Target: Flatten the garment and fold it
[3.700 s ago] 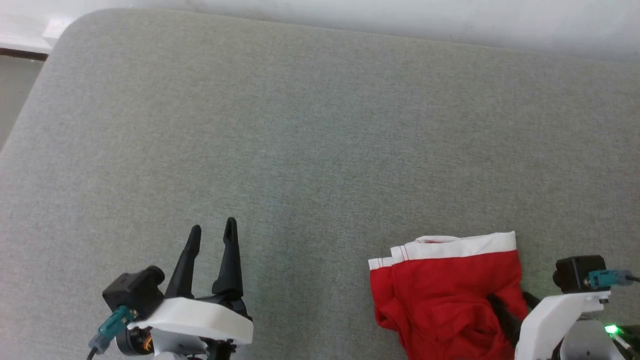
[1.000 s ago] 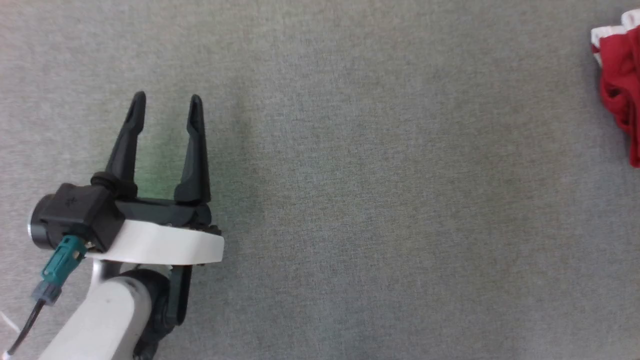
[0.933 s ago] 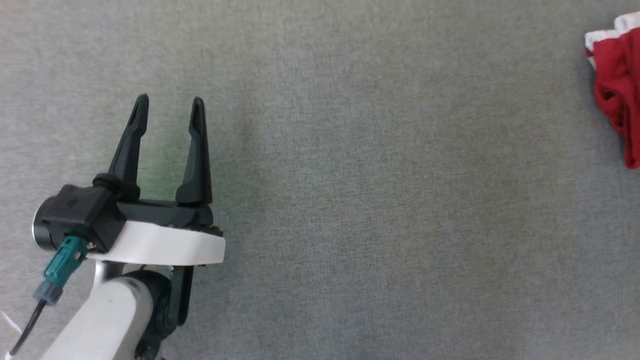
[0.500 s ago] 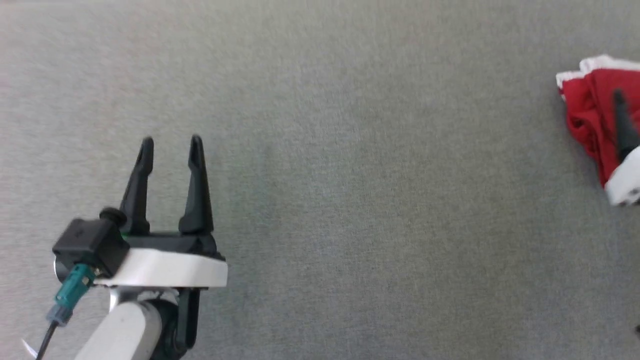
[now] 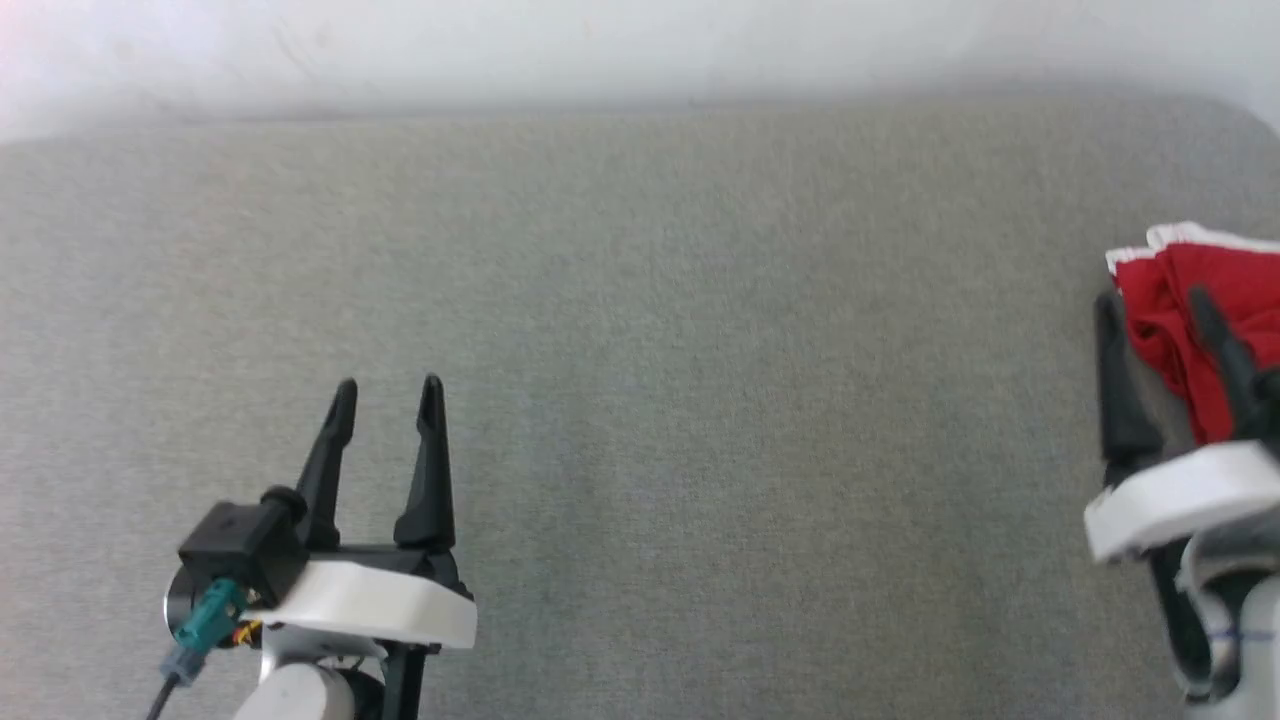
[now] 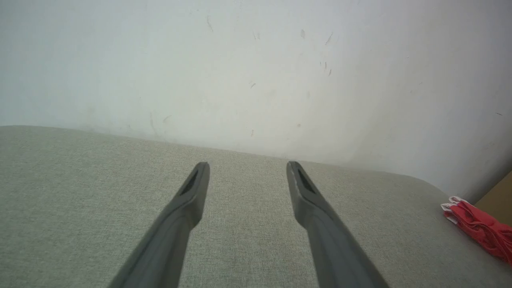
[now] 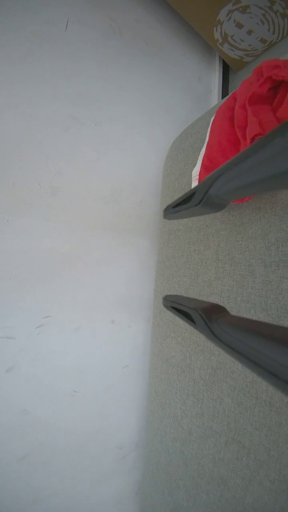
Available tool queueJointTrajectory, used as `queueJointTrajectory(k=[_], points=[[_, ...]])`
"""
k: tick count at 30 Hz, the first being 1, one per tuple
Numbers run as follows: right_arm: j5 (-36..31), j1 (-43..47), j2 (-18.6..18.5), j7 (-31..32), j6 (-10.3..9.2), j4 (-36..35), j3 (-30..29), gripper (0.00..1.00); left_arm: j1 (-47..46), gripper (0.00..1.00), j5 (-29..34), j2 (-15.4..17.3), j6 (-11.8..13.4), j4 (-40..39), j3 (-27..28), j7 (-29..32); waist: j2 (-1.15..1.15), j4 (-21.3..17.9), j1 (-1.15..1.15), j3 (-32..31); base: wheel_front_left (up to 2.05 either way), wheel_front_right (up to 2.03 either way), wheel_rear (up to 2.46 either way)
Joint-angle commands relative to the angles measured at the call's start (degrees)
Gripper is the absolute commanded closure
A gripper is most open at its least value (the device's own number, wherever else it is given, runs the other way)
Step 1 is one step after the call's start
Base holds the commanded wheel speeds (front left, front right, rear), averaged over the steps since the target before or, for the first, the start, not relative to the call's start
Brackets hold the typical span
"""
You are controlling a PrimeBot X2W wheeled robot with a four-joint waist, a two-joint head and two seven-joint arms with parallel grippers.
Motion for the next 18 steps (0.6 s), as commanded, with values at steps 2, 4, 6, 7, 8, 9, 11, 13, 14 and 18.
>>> queueJointTrajectory(k=[2, 4, 6, 7, 8, 9, 11, 13, 14, 18], points=[[-2.02, 3.01, 1.06, -1.26, -0.12, -0.4, 0.5, 0.0, 1.35, 0.0, 0.41, -0.4, -0.41, 1.58, -0.16, -0.65, 0.0, 2.27, 0.01, -4.34, 0.0, 0.0, 0.0], [-3.13, 5.08, 1.8, -2.15, -0.12, -0.04, 0.67, 0.0, 2.11, 0.0, 1.57, -0.22, -0.47, 2.88, -0.2, -0.86, 0.0, 2.64, 0.01, -5.53, 0.0, 0.0, 0.0], [-4.42, 6.9, 2.25, -3.2, -0.12, 0.67, 1.16, 0.0, 3.02, 0.0, 2.26, -0.32, -0.79, 4.0, 0.08, -1.03, 0.0, 2.98, 0.01, -6.59, 0.0, 0.0, 0.0], [-4.72, 7.71, 2.42, -3.66, -0.12, 1.15, 1.3, 0.0, 3.5, 0.0, 2.32, -0.58, -1.02, 4.28, 0.48, -1.1, 0.0, 3.15, 0.01, -7.06, 0.0, 0.0, 0.0], [-5.32, 8.45, 2.54, -4.18, -0.12, 1.58, 1.44, 0.0, 4.01, 0.0, 2.5, -0.74, -1.31, 4.56, 0.81, -1.15, 0.0, 3.38, 0.01, -7.52, 0.0, 0.0, 0.0], [-6.2, 9.12, 2.62, -4.75, -0.12, 1.96, 1.53, 0.0, 4.48, 0.0, 2.96, -0.7, -1.6, 4.86, 1.02, -1.18, 0.0, 3.62, 0.01, -7.95, 0.0, 0.0, 0.0], [-7.1, 10.25, 2.72, -5.84, -0.12, 2.79, 1.37, 0.0, 5.36, 0.0, 3.75, -0.9, -2.43, 4.98, 1.68, -1.22, 0.0, 3.98, 0.01, -8.77, 0.0, 0.0, 0.0], [-6.71, 11.16, 2.75, -6.65, -0.12, 3.62, 1.16, 0.0, 6.19, 0.0, 5.07, -1.21, -3.45, 4.58, 2.59, -1.23, 0.0, 4.39, 0.01, -9.34, 0.0, 0.0, 0.0], [-6.66, 11.53, 2.76, -7.12, -0.12, 4.02, 0.99, 0.0, 6.67, 0.0, 5.71, -1.42, -3.92, 4.54, 3.07, -1.24, 0.0, 4.63, 0.01, -9.58, 0.0, 0.0, 0.0], [-6.2, 12.68, 2.77, -8.57, -0.12, 5.65, 0.88, 0.0, 8.85, 0.0, 7.29, -2.73, -5.86, 4.81, 5.44, -1.25, 0.0, 5.32, 0.01, -10.34, 0.0, 0.0, 0.0]])
